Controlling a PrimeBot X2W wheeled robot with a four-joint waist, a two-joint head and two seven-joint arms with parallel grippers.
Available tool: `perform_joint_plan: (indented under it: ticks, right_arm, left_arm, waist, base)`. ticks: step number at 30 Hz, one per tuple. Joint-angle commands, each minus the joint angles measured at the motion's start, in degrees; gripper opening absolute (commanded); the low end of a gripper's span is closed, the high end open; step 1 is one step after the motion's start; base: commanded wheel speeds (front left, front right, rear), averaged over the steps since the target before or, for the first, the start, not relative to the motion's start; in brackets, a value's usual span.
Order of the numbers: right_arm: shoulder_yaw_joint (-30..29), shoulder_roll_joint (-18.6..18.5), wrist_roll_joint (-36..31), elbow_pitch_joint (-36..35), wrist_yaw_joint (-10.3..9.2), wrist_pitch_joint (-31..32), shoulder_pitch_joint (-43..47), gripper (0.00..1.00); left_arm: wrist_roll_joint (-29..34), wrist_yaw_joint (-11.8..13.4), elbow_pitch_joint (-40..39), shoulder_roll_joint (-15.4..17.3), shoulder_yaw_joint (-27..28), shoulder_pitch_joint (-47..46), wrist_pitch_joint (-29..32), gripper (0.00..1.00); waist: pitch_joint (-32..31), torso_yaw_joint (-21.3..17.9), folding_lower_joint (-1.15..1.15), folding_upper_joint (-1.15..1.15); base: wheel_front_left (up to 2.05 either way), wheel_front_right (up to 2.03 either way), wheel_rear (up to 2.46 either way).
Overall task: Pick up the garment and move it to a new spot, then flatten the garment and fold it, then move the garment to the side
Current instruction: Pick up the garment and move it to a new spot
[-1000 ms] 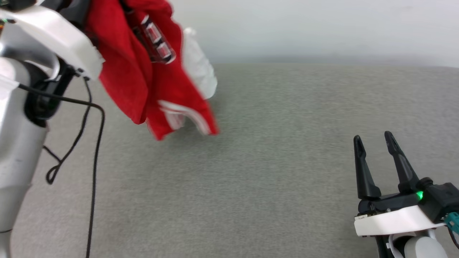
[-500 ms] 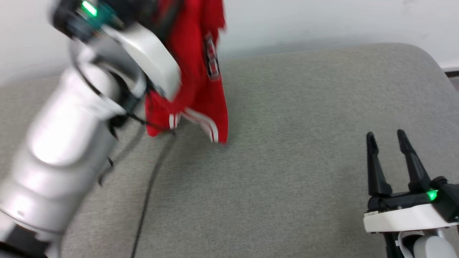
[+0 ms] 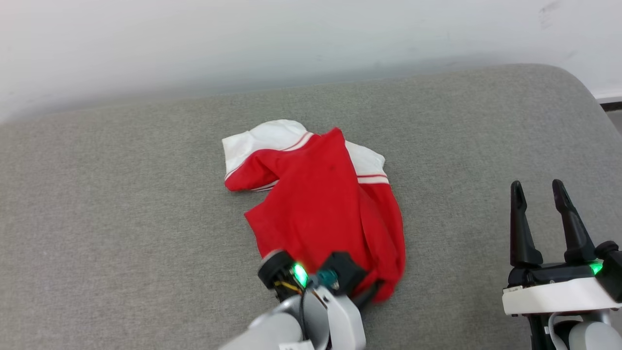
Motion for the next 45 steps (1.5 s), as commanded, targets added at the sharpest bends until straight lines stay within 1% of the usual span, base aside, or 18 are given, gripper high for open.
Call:
perform_joint_plan:
  ticks: [1, 2, 5, 9, 13, 17, 20, 22, 24, 26, 29, 32, 35, 41, 45]
  right_arm:
    - [0.1, 0.0, -0.4, 0.2, -0.04, -0.1, 0.1, 1.00]
    - [0.1, 0.0, -0.5, 0.3, -0.04, -0.1, 0.1, 1.00]
    - [0.2, 0.0, -0.6, 0.4, -0.04, -0.1, 0.3, 1.00]
    - [-0.1, 0.0, -0.8, 0.6, -0.04, -0.1, 1.1, 1.00]
    - [-0.2, 0.0, -1.0, 0.8, -0.04, -0.1, 1.6, 1.00]
    - [-0.4, 0.0, -1.2, 0.7, -0.04, -0.1, 2.6, 1.00]
    - [-0.1, 0.0, -1.4, 0.3, -0.04, -0.1, 3.3, 1.00]
    - [0.1, 0.0, -1.7, -0.1, -0.04, -0.1, 3.8, 1.00]
    - [-0.2, 0.0, -1.7, -0.4, -0.04, -0.1, 4.2, 1.00]
    - [-0.3, 0.0, -1.8, -0.7, -0.04, -0.1, 4.6, 1.00]
    - [-0.5, 0.0, -1.9, -1.3, -0.04, -0.1, 4.9, 1.00]
    - [-0.7, 0.0, -2.1, -1.4, -0.04, -0.1, 5.1, 1.00]
    - [-0.5, 0.0, -2.3, -1.3, -0.04, -0.1, 5.2, 1.00]
    - [-0.1, 0.0, -2.3, -1.2, -0.04, -0.1, 5.2, 1.00]
    - [-0.1, 0.0, -2.4, -1.2, -0.04, -0.1, 5.2, 1.00]
  left_arm:
    - [0.3, 0.1, 1.2, -0.8, -1.1, 1.1, 0.1, 0.40]
    - [0.5, 0.1, 2.0, -1.5, -1.7, 1.6, 0.1, 1.00]
    - [0.4, 0.5, 4.4, -2.8, -1.9, 1.9, -1.5, 1.00]
    - [-0.2, 1.5, 6.1, -3.0, 0.4, 0.1, -4.5, 1.00]
    - [-1.0, 3.2, 6.1, -1.3, 4.2, -1.6, -8.1, 1.00]
    - [-2.1, 5.6, 5.2, 1.5, 8.8, -1.7, -12.1, 1.00]
    - [-3.1, 8.2, 4.2, 3.9, 12.8, 0.4, -14.3, 1.00]
    - [-4.2, 10.0, 3.0, 5.0, 16.1, 2.7, -15.2, 1.00]
    - [-4.6, 11.3, 1.3, 5.9, 19.1, 5.5, -15.6, 1.00]
    - [-3.8, 12.4, -1.6, 6.5, 22.4, 8.4, -15.8, 1.00]
    - [-1.1, 13.5, -6.0, 6.0, 27.4, 14.2, -15.7, 1.00]
    - [2.3, 13.2, -9.5, 4.1, 31.0, 18.6, -15.8, 1.00]
    - [5.7, 12.1, -11.8, 1.9, 34.0, 22.4, -15.8, 1.00]
    - [10.4, 9.0, -13.5, -2.6, 38.7, 26.8, -15.8, 1.00]
    - [12.6, 6.5, -13.1, -4.6, 40.8, 27.6, -15.8, 1.00]
  waist:
    - [-0.2, 0.6, 0.00, 0.00]
    - [-0.3, 0.9, 0.00, 0.00]
    - [-0.8, 1.9, 0.00, 0.00]
    - [-1.7, 3.7, 0.00, 0.00]
    - [-3.0, 5.3, 0.00, 0.00]
    - [-4.4, 6.7, 0.00, 0.00]
    - [-5.4, 7.3, 0.00, 0.00]
    - [-5.9, 7.7, 0.00, 0.00]
    - [-6.1, 8.0, 0.00, 0.00]
    - [-6.2, 8.3, 0.00, 0.00]
    - [-6.3, 8.6, 0.00, 0.00]
    - [-6.5, 8.8, 0.00, 0.00]
    - [-6.6, 8.9, 0.00, 0.00]
    - [-6.8, 8.8, 0.00, 0.00]
    - [-6.7, 8.8, 0.00, 0.00]
  base:
    - [0.00, 0.00, 0.00]
    - [0.00, 0.00, 0.00]
    - [0.00, 0.00, 0.00]
    - [0.00, 0.00, 0.00]
    - [0.00, 0.00, 0.00]
    - [0.00, 0.00, 0.00]
    - [0.00, 0.00, 0.00]
    - [0.00, 0.00, 0.00]
    - [0.00, 0.00, 0.00]
    - [0.00, 0.00, 0.00]
    - [0.00, 0.00, 0.00]
    - [0.00, 0.00, 0.00]
    - [0.00, 0.00, 0.00]
    - [0.00, 0.00, 0.00]
    - [0.00, 0.00, 0.00]
